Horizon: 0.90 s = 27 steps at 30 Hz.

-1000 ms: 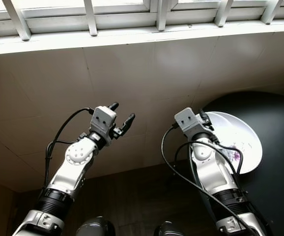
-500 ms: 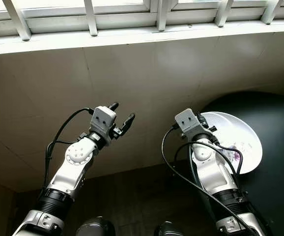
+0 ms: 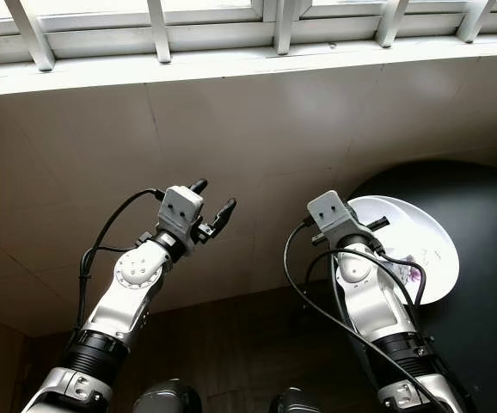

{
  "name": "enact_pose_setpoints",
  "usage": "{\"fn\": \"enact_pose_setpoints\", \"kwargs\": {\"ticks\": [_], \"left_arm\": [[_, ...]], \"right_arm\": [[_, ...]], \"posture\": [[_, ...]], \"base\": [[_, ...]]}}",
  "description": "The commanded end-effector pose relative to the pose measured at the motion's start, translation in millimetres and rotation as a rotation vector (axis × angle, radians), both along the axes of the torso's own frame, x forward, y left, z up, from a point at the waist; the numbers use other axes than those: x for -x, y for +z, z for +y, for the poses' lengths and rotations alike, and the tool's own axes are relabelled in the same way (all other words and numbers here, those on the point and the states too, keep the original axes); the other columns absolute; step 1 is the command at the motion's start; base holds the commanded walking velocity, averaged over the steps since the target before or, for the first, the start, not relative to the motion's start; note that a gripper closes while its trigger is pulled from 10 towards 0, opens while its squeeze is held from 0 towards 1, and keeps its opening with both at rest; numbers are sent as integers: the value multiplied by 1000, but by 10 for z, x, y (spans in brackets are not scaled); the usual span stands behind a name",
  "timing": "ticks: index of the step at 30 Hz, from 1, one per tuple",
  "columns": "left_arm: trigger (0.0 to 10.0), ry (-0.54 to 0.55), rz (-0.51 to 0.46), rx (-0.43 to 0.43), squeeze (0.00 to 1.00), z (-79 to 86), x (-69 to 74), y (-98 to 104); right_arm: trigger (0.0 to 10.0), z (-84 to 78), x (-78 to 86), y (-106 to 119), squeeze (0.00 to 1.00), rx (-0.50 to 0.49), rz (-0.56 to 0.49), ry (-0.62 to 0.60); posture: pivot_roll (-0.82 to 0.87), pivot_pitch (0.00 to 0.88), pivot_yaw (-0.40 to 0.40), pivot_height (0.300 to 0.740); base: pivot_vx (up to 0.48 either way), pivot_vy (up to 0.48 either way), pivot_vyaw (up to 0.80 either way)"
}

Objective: Kitchen organization

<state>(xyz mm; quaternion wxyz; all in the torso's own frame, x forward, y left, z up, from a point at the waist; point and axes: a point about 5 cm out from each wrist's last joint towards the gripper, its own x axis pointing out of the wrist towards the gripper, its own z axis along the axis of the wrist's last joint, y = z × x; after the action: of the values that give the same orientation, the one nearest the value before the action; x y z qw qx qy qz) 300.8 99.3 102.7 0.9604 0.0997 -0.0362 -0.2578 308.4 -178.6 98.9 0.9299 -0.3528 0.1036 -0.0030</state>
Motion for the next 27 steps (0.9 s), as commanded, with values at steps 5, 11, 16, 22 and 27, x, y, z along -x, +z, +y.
{"fn": "enact_pose_setpoints", "kwargs": {"ticks": [5, 11, 16, 22, 27], "left_arm": [[10000, -8, -1, -15, 0, -18, -4, -2], [10000, -8, -1, -14, 0, -19, -5, -3], [10000, -8, 0, -14, 0, -20, -4, -5], [10000, -9, 1, -15, 0, -21, -1, -12], [10000, -6, 5, -14, 0, -22, 1, -21]], "right_arm": [[0, -15, -46, 278, 0, 195, -171, 24], [4471, -11, -62, 353, 0, 276, -225, 30], [10000, -22, -66, 342, 0, 252, -222, 1], [10000, -1, -77, 383, 0, 190, -259, -3], [10000, 66, -73, 435, 0, 189, -304, 41]], "posture": [[134, 0, -63, 740], [135, 0, -63, 740], [135, 0, -63, 740], [135, 0, -61, 740], [139, 0, -64, 740]], "base": [[0, 0, 0], [0, 0, 0], [0, 0, 0], [0, 0, 0], [0, 0, 0]]}}
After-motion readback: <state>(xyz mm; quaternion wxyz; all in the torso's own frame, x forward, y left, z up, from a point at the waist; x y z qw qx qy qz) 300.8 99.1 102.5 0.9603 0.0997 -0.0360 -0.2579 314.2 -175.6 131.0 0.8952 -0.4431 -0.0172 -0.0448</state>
